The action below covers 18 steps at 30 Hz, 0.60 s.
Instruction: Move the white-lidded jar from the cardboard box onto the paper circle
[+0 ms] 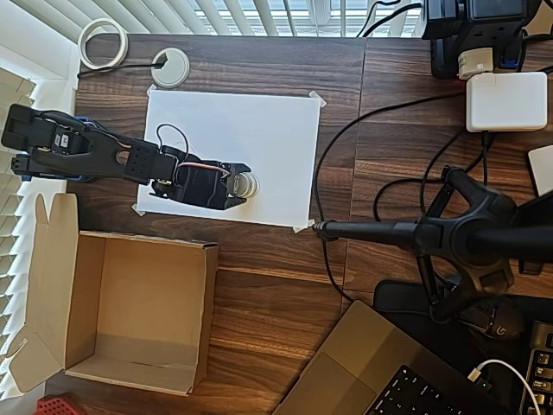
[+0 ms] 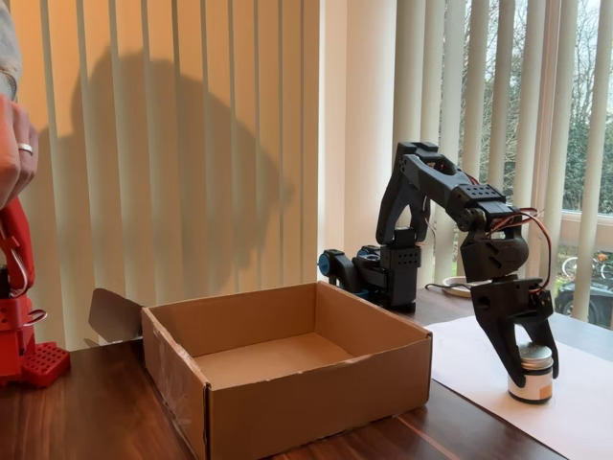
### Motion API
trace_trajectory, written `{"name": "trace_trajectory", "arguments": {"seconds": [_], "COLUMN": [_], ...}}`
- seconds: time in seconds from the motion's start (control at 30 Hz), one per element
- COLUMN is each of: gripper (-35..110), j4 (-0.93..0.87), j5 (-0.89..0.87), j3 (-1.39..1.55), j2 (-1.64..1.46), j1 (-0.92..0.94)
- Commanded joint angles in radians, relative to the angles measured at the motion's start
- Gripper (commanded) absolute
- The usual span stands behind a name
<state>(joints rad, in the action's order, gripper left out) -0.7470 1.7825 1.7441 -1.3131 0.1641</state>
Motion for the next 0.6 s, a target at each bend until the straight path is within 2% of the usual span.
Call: {"name": "trace_trajectory", "arguments": {"seconds": [0.0, 0.3, 0.57], "gripper": [0, 0, 0], "j4": [0.003, 0.003, 0.020], "j5": [0.023, 0.077, 0.017], "j3": [-0.055, -0.052, -0.057], "j2": [-0.097, -0.112, -0.112], "j1": [0.025, 0.025, 0.015]}}
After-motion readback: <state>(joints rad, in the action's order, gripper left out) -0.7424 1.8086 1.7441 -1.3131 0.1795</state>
